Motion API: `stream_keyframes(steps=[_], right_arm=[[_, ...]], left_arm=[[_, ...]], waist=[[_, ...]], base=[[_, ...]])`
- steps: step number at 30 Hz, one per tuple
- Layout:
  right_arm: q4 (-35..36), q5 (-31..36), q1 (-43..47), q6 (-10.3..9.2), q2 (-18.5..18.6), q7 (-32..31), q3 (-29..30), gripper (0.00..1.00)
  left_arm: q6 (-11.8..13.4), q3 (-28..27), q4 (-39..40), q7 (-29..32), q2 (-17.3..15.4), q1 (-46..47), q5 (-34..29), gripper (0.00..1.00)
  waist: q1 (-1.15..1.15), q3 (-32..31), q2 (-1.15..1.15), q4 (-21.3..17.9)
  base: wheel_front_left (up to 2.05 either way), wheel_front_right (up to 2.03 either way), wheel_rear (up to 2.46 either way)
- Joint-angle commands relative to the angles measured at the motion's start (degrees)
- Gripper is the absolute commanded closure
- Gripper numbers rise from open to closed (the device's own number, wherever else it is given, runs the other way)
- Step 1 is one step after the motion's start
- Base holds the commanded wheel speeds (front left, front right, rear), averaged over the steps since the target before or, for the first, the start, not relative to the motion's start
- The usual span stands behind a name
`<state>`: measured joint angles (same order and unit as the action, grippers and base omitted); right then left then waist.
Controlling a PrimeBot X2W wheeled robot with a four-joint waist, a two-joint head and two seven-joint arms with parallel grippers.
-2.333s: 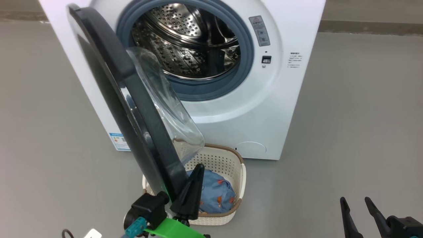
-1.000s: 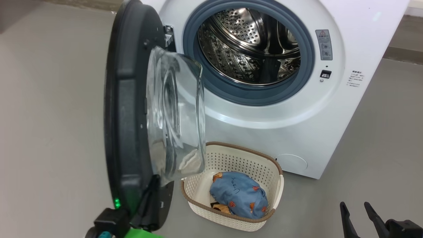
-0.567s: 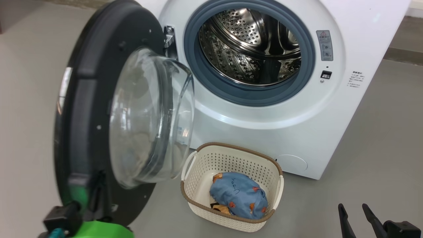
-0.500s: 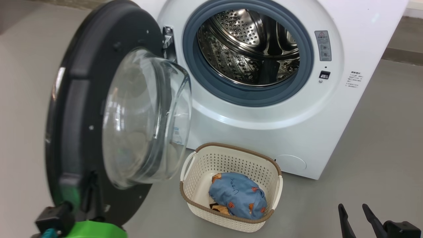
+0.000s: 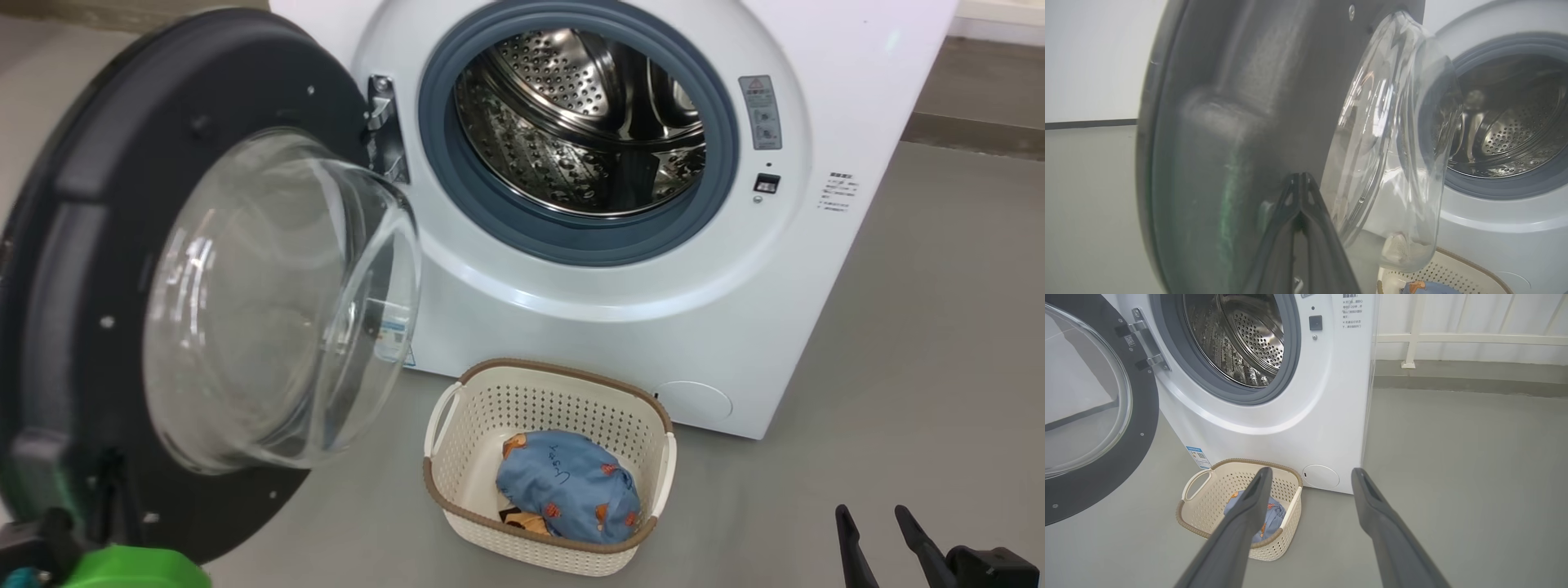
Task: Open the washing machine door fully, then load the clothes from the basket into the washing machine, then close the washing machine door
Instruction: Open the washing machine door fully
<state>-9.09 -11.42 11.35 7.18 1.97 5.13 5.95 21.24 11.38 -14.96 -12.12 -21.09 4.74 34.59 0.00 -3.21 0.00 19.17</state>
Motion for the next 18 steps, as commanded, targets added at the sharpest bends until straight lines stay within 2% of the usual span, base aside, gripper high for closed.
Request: stream_keyframes(steps=[1, 18], right_arm=[[1.16, -0.84, -2.08, 0.31, 0.91, 0.44, -1.43, 0.00], [1.90, -0.41, -1.70, 0.31, 0.91, -0.49, -1.61, 0.00]], left_arm=[[0.64, -3.87, -0.57, -0.35, -3.09, 3.50, 1.12, 1.00], [-2.12, -7.25, -13.83, -0.84, -8.35, 10.58, 2.65, 1.00]], waist=[[0.00, -0.22, 0.00, -0.55], [0.00, -0.54, 0.00, -3.09]], base=[[0.00, 0.00, 0.00], [0.00, 0.00, 0.00]])
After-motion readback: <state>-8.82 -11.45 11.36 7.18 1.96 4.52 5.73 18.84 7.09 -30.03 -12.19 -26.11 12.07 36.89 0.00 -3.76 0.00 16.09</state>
